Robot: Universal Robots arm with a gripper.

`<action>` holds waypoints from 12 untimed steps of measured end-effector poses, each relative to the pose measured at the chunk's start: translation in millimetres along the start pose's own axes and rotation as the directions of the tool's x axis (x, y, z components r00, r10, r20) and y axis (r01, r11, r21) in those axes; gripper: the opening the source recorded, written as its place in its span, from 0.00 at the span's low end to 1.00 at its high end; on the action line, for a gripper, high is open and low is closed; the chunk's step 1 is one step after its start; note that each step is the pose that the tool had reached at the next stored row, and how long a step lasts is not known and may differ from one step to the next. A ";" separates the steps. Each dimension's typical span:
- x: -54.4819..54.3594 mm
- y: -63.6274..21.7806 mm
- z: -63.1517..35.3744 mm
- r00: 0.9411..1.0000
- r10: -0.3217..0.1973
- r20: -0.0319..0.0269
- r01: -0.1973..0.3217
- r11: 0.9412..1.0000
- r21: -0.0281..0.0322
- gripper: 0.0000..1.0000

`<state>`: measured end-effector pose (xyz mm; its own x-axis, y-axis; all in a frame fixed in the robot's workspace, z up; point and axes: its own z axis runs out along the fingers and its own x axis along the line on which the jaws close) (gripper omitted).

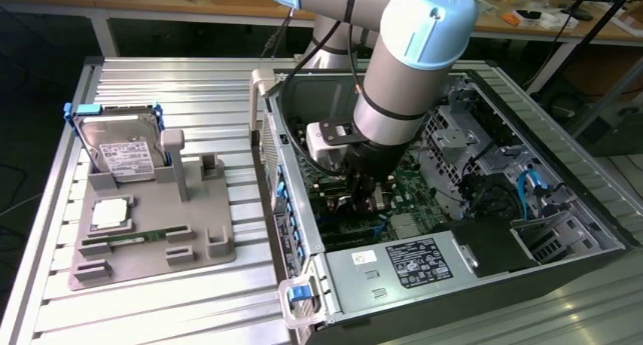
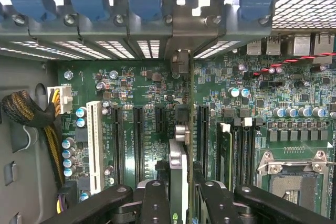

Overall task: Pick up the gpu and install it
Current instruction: 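Insert the gpu into the slot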

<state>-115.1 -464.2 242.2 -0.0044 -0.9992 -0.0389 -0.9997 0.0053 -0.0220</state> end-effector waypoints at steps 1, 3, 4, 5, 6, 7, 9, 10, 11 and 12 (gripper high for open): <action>0.0 0.0 0.0 1.000 0.000 0.000 0.000 1.000 0.000 0.27; 0.0 0.0 0.0 1.000 0.000 0.000 0.000 1.000 0.000 0.27; 0.0 0.0 0.0 1.000 0.000 0.000 0.000 1.000 0.000 0.27; 0.0 0.0 0.0 1.000 0.000 0.000 0.000 1.000 0.000 0.27; -0.4 -0.2 1.4 1.000 0.000 0.003 0.000 1.000 0.002 0.28; -0.2 -0.1 0.9 1.000 0.000 0.002 0.000 1.000 0.001 0.28; 0.0 0.0 0.0 1.000 0.000 0.000 0.000 1.000 0.000 0.33; 0.0 0.0 0.0 1.000 0.000 0.000 0.000 1.000 0.000 0.40; 0.0 0.0 0.1 1.000 0.000 0.000 0.000 1.000 0.000 0.40; 0.0 0.0 0.0 1.000 0.000 0.000 0.000 1.000 0.000 0.40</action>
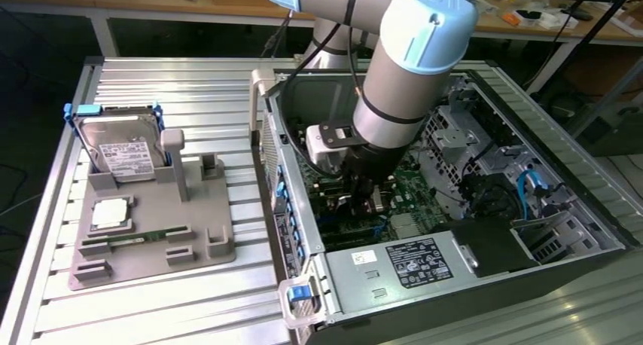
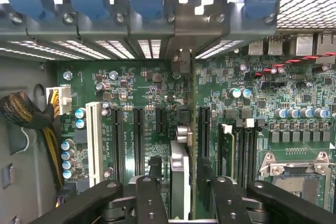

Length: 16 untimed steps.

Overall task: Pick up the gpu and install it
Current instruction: 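Insert the gpu into the slot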

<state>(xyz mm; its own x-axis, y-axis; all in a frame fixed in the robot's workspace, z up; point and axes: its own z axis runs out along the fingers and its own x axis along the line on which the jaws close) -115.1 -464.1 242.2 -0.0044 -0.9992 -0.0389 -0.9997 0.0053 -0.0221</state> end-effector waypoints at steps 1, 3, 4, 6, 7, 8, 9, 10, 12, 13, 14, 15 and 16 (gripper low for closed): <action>0.0 0.0 0.1 1.000 0.000 0.000 0.000 1.000 0.000 0.40; 0.0 0.0 0.0 1.000 0.000 0.000 0.000 1.000 0.000 0.40; 0.0 0.0 0.1 1.000 0.000 0.000 0.000 1.000 0.000 0.40; -0.2 0.0 -4.6 1.000 0.000 0.000 0.000 1.000 0.001 0.40; -0.8 0.0 -7.8 1.000 0.000 0.000 0.000 1.000 0.002 0.40; -1.3 -0.1 -10.5 1.000 0.000 0.000 0.000 1.000 0.004 0.40; -1.7 -0.3 -14.6 1.000 0.000 0.000 0.000 1.000 0.006 0.40; -1.9 -0.3 -16.2 1.000 0.000 0.000 0.000 1.000 0.007 0.40; -2.2 -0.4 -21.2 1.000 0.000 0.000 0.000 1.000 0.009 0.40; -2.3 -0.4 -23.3 1.000 0.000 0.000 0.000 1.000 0.010 0.40; -2.5 -0.5 -25.5 1.000 0.000 0.000 0.000 1.000 0.011 0.40; -2.6 -0.5 -27.1 1.000 -0.001 0.000 0.001 1.000 0.012 0.40; -2.8 -0.6 -30.0 1.000 -0.001 0.000 0.001 1.000 0.014 0.40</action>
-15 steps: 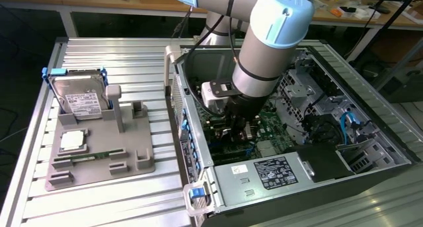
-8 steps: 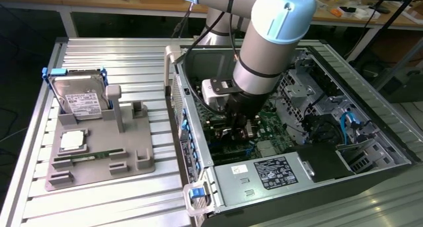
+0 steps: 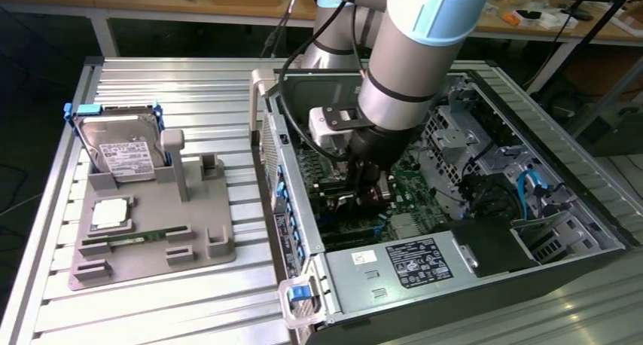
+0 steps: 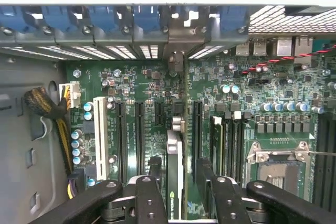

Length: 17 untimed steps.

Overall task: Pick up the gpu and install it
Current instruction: 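Insert the gpu into the slot, then press down on the gpu until it lock into place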

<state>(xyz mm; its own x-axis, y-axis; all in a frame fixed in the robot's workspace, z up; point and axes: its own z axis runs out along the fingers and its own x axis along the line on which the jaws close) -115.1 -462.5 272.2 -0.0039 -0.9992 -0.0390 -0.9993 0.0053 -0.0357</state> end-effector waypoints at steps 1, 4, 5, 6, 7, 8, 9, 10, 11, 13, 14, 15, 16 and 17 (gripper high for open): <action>-0.1 0.0 -1.6 1.000 0.000 0.000 0.000 1.000 0.001 0.40; -0.3 -0.2 -4.4 1.000 0.000 0.000 0.000 1.000 0.003 0.40; -0.3 -0.1 -4.4 1.000 0.000 0.000 0.000 1.000 0.004 0.40; -0.3 -0.1 -4.4 1.000 0.000 0.000 0.000 1.000 0.004 0.40; -0.3 -0.1 -4.6 1.000 0.000 0.000 0.000 1.000 0.004 0.39; -0.3 -0.1 -4.6 1.000 0.000 0.000 0.000 1.000 0.004 0.39; -0.3 -0.1 -4.6 1.000 0.000 0.000 0.000 1.000 0.004 0.32; -0.3 -0.1 -4.6 1.000 0.000 0.000 0.000 1.000 0.004 0.26; -0.3 -0.1 -4.6 1.000 0.000 0.000 0.000 1.000 0.004 0.20; -0.3 -0.1 -4.6 1.000 0.000 0.000 0.000 1.000 0.004 0.14; -0.3 0.3 -4.6 1.000 0.000 0.000 0.000 1.000 0.004 0.11; -0.2 2.1 -4.7 1.000 0.000 0.000 0.000 1.000 0.004 0.11; -0.2 6.2 -4.7 1.000 0.000 0.000 0.000 1.000 0.004 0.11; -0.2 10.4 -4.8 1.000 0.000 0.000 0.000 1.000 0.004 0.11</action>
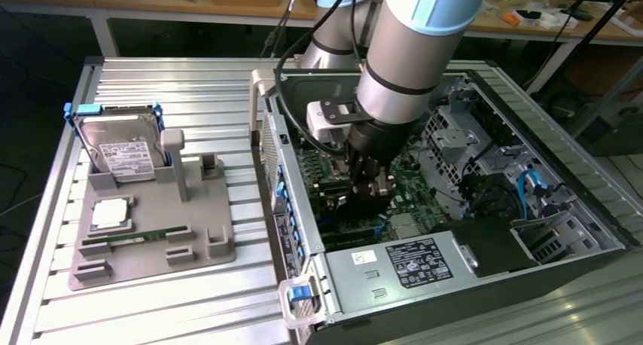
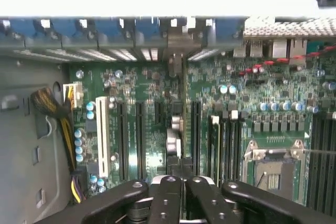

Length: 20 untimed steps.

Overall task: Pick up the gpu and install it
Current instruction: 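Press down on the gpu until it lock into place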

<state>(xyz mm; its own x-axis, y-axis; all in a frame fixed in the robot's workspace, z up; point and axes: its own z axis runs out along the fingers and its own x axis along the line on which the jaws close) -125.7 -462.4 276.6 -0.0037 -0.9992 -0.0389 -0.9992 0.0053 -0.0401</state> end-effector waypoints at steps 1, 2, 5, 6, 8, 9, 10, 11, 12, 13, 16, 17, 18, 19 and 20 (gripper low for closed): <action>0.0 4.4 -0.1 1.000 0.000 0.000 0.000 1.000 0.000 0.11; 0.0 7.9 -0.2 1.000 0.000 0.000 0.000 1.000 0.001 0.11; 0.2 13.4 3.3 1.000 0.000 0.000 0.000 1.000 0.001 0.11; 0.3 14.3 4.5 1.000 0.000 -0.001 0.000 1.000 0.001 0.11; 0.1 14.9 6.3 1.000 0.000 -0.001 0.000 1.000 0.001 0.11; -0.1 14.9 6.5 1.000 0.000 -0.001 0.000 1.000 0.001 0.11; -0.7 15.0 6.4 1.000 0.000 0.000 0.000 1.000 0.001 0.11; -1.6 15.0 5.5 1.000 0.000 0.001 0.000 1.000 0.002 0.11; -2.9 14.8 2.7 1.000 0.000 0.001 0.000 1.000 0.003 0.11; -3.0 14.7 0.5 1.000 0.000 0.000 0.000 1.000 0.003 0.11; -4.2 14.4 -8.1 1.000 0.000 0.000 0.000 1.000 0.003 0.11; -4.2 14.7 -8.1 1.000 0.000 0.000 0.000 1.000 0.004 0.11; -4.2 16.4 -8.2 1.000 0.000 0.000 0.000 1.000 0.005 0.11; -4.2 19.9 -8.4 1.000 0.000 0.000 0.000 1.000 0.007 0.11; -4.1 23.7 -8.4 1.000 0.000 0.000 0.000 1.000 0.008 0.11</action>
<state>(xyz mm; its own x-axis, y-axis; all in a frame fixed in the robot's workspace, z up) -149.6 -458.5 284.3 -0.0034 -0.9992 -0.0388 -0.9988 0.0052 -0.0484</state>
